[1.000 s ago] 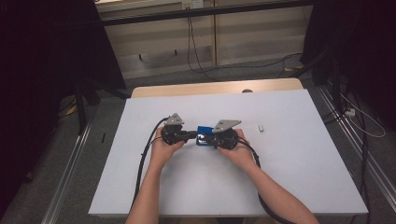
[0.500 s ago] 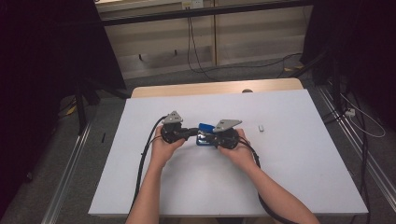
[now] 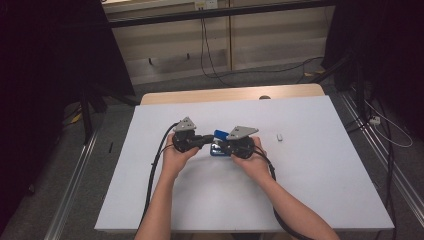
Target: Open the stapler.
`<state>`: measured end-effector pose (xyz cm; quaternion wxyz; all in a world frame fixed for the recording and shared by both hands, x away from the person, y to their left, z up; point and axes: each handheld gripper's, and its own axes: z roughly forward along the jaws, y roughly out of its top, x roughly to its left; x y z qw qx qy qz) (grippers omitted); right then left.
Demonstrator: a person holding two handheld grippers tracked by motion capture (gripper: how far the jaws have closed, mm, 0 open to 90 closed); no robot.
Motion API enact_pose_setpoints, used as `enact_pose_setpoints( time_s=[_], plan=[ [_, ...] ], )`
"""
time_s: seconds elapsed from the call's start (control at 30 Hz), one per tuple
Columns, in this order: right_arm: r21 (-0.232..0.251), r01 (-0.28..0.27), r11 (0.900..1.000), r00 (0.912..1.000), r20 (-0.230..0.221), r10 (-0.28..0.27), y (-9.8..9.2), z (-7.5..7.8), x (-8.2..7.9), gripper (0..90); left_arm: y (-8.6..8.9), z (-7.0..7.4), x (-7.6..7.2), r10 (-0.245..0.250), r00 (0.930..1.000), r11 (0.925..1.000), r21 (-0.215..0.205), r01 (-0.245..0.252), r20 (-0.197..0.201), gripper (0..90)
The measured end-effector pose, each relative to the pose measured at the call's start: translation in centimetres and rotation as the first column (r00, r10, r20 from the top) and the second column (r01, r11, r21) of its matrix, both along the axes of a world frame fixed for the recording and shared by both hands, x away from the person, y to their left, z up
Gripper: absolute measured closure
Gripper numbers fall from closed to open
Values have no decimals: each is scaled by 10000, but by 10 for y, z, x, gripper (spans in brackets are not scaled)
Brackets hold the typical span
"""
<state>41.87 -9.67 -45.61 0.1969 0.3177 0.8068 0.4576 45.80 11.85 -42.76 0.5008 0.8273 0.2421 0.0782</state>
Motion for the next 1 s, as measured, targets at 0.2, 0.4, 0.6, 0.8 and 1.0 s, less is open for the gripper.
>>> enact_pose_setpoints(
  time_s=[0.2, 0.4, 0.6, 0.8, 1.0],
  plan=[
    [22, 310, 9995, 9992, 257, -310, 5, -2, -2, 900, 1, -2, 1, 43, 10000, 10000, -39, -43, -9, 898],
    [66, 408, 9991, 9986, 326, -410, 5, 0, -2, 900, 0, -7, 4, 91, 9999, 9998, 156, -90, -94, 898],
    [69, 394, 9992, 9987, 314, -396, 5, 0, -3, 900, -7, -12, 4, 213, 9998, 9997, 155, -213, -42, 900],
    [24, 407, 9992, 9985, 355, -408, 5, 1, -3, 900, -9, -19, 6, 250, 9997, 9992, 326, -250, -12, 900],
    [-72, 483, 9988, 9979, 437, -480, 4, 4, -5, 900, -15, -23, 6, 236, 9997, 9990, 377, -238, 65, 900]
  ],
)
